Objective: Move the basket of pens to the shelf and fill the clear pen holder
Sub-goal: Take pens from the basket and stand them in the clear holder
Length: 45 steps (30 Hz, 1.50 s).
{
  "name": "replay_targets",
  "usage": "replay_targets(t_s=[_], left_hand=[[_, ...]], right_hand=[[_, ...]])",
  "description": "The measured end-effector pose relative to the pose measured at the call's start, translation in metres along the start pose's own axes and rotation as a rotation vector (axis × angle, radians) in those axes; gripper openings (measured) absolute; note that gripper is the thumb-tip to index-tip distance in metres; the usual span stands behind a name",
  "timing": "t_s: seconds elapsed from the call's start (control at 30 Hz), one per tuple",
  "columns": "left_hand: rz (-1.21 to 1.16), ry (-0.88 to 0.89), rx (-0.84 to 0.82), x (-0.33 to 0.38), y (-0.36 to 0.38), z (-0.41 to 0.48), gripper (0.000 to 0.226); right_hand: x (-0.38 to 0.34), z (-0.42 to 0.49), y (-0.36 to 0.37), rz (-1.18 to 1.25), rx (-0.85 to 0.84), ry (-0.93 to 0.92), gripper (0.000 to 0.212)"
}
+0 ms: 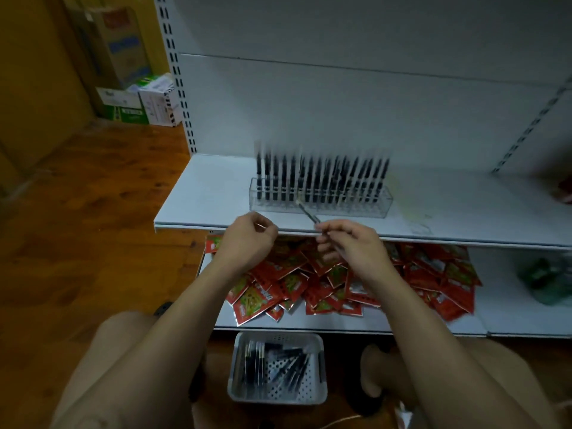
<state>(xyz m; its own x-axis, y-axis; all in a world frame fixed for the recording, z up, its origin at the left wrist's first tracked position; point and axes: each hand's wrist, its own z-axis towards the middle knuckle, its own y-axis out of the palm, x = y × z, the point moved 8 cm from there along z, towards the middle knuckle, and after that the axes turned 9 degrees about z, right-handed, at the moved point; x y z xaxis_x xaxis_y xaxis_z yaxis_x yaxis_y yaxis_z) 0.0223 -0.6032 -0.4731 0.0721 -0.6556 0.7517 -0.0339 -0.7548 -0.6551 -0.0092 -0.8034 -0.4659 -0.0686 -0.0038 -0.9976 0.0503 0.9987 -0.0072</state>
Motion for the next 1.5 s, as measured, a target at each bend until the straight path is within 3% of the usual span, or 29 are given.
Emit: replay_targets(t_s=[0.13, 0.33, 0.47, 0.53, 0.7, 0.87, 1.2, 1.3, 1.4, 1.5], left_hand=[[0.002, 0.018, 0.088, 0.008, -0.005, 0.017, 0.026], [-0.038, 0.019, 0.242, 0.01, -0.017, 0.06, 0.036], [0.009, -0.063, 0.255, 0.004, -0.02, 0.095, 0.058], [0.019, -0.119, 0.188, -0.003, -0.014, 0.111, 0.068], [-0.029, -0.156, 0.049, -0.013, 0.001, 0.125, 0.087], [-0.083, -0.11, 0.045, -0.012, 0.004, 0.131, 0.068], [-0.147, -0.083, 0.06, -0.012, 0.004, 0.125, 0.065], [-0.136, -0.066, 0.066, -0.01, 0.003, 0.123, 0.069], [-0.091, -0.058, 0.08, -0.01, -0.001, 0.119, 0.08], [-0.067, -0.075, 0.108, -0.015, -0.004, 0.107, 0.089]], right_hand=[[-0.038, 0.017, -0.031, 0.296, 0.081, -0.108, 0.024], [-0.081, 0.052, -0.085, 0.083, 0.419, -0.341, 0.003], [-0.082, 0.08, -0.098, -0.031, 0.498, -0.409, 0.018], [-0.081, 0.091, -0.096, -0.109, 0.501, -0.434, 0.025], [-0.093, 0.097, -0.083, -0.255, 0.511, -0.573, 0.065], [-0.087, 0.102, -0.079, -0.317, 0.477, -0.573, 0.061], [-0.057, 0.113, -0.062, -0.586, 0.339, -0.509, 0.046], [-0.058, 0.108, -0.063, -0.628, 0.292, -0.492, 0.053], [-0.047, 0.098, -0.059, -0.668, 0.19, -0.381, 0.074], [-0.043, 0.083, -0.058, -0.62, 0.206, -0.342, 0.085]])
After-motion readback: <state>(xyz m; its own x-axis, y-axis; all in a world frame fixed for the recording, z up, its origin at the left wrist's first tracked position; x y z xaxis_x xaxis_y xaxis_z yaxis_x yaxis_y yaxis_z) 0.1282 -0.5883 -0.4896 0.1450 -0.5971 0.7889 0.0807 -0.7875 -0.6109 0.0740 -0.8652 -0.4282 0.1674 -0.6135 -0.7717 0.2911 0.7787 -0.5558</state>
